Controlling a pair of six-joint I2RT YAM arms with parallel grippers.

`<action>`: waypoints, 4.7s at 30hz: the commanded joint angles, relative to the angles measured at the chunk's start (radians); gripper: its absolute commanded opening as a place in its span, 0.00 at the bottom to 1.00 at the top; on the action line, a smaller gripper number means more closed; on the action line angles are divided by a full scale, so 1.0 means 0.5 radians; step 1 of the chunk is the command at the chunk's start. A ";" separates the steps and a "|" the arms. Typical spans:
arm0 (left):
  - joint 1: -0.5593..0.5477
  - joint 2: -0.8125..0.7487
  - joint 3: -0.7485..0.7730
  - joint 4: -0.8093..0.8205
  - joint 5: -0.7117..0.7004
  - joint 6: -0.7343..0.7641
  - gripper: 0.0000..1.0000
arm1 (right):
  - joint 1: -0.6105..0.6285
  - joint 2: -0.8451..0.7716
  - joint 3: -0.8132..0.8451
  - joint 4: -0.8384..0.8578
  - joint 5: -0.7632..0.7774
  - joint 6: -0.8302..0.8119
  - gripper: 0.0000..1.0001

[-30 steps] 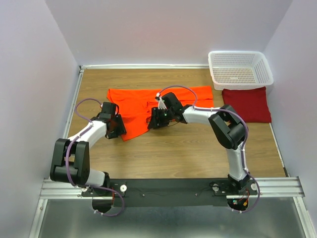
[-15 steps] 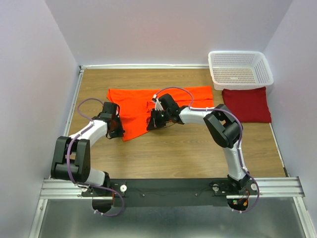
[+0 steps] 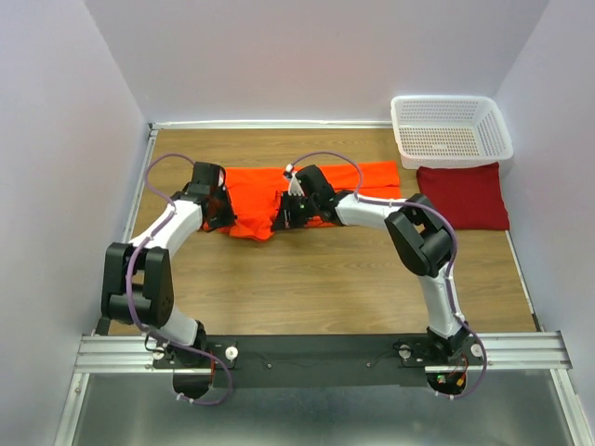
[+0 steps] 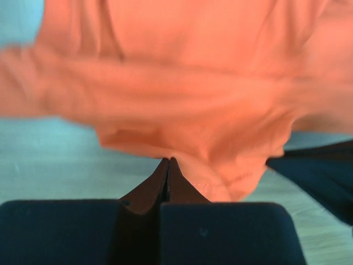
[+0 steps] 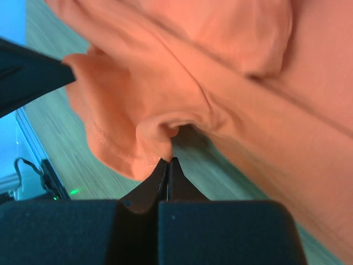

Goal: Fold and stack the t-shirts
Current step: Fold the tshirt

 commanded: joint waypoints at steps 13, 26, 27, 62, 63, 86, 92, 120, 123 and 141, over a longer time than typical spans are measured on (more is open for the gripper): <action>0.036 0.528 0.780 0.065 -0.240 0.112 0.00 | -0.240 0.223 0.548 -0.063 0.037 -0.017 0.01; 0.054 0.697 0.839 0.259 -0.277 0.048 0.00 | -0.261 0.490 0.843 -0.088 0.013 -0.054 0.04; 0.054 0.700 0.827 0.259 -0.274 0.035 0.00 | -0.261 0.493 0.840 -0.091 0.009 -0.045 0.04; 0.057 1.010 1.127 0.378 -0.087 0.253 0.00 | -0.301 0.447 0.702 -0.088 0.138 0.259 0.06; 0.057 1.013 1.121 0.375 -0.087 0.238 0.00 | -0.301 0.447 0.699 -0.088 0.135 0.259 0.06; 0.115 1.083 1.115 0.200 -0.167 0.115 0.00 | -0.319 0.453 0.693 -0.085 0.049 0.237 0.10; 0.115 1.129 1.145 0.274 -0.145 0.127 0.00 | -0.319 0.472 0.696 -0.085 0.068 0.222 0.13; 0.066 0.264 0.241 0.427 -0.363 -0.047 0.64 | -0.323 -0.412 -0.130 -0.548 0.568 -0.404 0.35; 0.128 0.322 0.161 0.483 -0.357 -0.063 0.63 | -0.323 -0.369 -0.123 -0.548 0.614 -0.404 0.34; 0.269 0.586 0.130 0.510 -0.357 -0.060 0.61 | -0.592 -0.157 0.061 -0.548 1.034 -0.376 0.29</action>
